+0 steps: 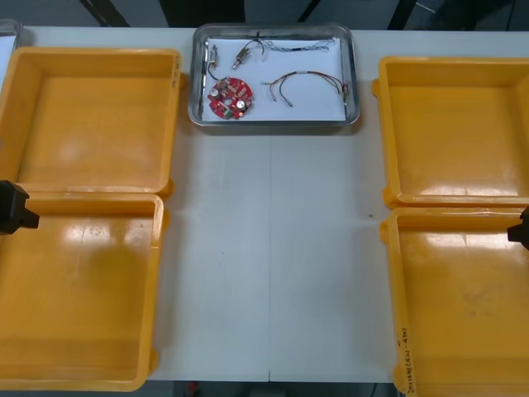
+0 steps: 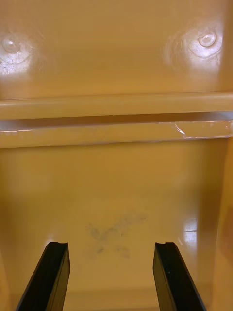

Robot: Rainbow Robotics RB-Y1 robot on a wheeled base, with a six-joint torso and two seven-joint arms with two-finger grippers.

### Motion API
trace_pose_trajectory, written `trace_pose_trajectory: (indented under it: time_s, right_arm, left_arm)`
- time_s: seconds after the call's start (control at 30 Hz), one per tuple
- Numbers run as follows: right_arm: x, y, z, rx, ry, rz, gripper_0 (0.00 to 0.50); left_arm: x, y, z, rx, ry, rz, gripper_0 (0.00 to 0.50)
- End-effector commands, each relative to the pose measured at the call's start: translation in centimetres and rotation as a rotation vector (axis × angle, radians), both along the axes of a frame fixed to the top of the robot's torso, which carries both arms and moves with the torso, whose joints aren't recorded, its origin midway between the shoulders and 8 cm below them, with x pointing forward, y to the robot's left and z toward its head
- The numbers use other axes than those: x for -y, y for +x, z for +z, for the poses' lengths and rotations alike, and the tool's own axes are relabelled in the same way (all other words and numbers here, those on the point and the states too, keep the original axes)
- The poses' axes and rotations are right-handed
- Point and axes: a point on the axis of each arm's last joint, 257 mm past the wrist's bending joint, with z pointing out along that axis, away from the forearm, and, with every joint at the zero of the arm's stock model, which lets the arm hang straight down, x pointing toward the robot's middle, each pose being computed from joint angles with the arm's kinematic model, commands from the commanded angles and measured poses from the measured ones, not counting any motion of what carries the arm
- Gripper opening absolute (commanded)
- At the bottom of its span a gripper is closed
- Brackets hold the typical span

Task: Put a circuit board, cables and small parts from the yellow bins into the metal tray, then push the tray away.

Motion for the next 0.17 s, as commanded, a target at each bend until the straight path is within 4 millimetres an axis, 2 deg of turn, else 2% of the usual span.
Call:
trace_pose_trajectory:
  time_s: [0.03,0.17]
  right_arm:
    - [1.37,-0.59,0.62,0.001,-0.031,-0.025,0.5]
    - [1.37,-0.59,0.62,0.001,-0.031,-0.025,0.5]
  left_arm:
    - [-1.67,-0.33,1.65,0.026,0.083,-0.06,0.5]
    - [-1.67,-0.33,1.65,0.026,0.083,-0.06,0.5]
